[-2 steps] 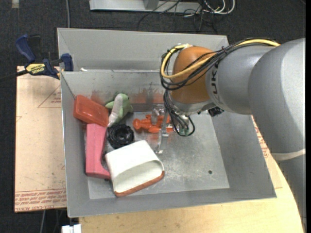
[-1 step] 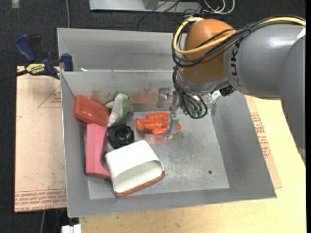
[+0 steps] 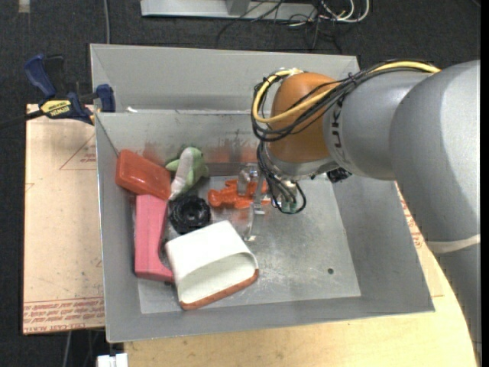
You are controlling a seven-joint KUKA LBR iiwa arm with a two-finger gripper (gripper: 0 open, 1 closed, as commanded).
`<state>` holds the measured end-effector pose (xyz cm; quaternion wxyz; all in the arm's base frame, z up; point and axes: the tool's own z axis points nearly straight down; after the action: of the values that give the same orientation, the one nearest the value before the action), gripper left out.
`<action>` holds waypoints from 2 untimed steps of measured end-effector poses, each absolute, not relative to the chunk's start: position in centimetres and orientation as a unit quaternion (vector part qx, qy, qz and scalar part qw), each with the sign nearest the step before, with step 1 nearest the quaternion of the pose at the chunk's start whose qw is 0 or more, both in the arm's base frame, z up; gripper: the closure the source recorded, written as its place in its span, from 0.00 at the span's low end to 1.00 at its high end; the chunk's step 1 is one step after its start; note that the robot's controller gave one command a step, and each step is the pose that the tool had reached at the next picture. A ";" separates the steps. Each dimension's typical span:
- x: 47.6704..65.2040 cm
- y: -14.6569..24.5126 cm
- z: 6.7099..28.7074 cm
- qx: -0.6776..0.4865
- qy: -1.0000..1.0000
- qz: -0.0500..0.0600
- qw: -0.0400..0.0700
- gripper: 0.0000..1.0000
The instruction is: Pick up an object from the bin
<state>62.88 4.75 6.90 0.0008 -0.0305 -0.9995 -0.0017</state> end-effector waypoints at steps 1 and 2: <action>62.9 3.9 7.0 -0.015 -1.000 -0.002 -0.005 0.00; 63.2 4.8 7.3 -0.030 -1.000 -0.003 -0.005 1.00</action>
Offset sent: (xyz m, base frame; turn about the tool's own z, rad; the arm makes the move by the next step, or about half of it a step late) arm 0.0000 0.0000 0.0000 0.0000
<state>63.20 4.79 7.27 -0.0048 -0.0302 -0.9995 -0.0027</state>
